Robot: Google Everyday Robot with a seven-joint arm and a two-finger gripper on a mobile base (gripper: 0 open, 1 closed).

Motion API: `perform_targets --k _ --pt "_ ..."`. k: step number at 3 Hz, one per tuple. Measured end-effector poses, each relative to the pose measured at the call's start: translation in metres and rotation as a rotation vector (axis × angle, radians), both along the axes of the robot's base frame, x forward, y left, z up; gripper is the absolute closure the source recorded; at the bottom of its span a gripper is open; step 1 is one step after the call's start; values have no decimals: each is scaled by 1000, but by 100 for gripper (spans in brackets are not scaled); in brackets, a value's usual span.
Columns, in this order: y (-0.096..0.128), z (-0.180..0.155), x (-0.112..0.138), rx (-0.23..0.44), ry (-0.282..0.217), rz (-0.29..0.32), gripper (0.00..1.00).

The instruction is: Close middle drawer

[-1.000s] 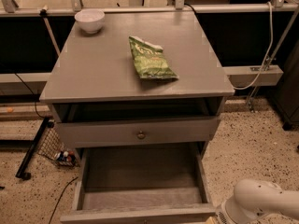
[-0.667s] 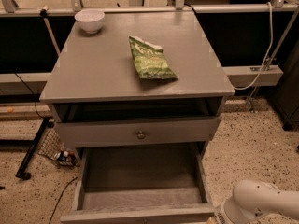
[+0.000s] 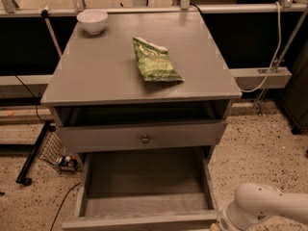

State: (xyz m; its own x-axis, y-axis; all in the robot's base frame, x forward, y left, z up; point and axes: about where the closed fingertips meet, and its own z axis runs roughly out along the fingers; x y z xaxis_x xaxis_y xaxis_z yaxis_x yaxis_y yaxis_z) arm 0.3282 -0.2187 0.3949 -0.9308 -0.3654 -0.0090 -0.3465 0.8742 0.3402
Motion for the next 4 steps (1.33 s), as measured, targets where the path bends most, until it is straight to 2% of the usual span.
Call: perform_targets --k 2,4 --pt "21 -3 15 76 -87 67 100" --pt "52 -10 47 135 -171 148 100"
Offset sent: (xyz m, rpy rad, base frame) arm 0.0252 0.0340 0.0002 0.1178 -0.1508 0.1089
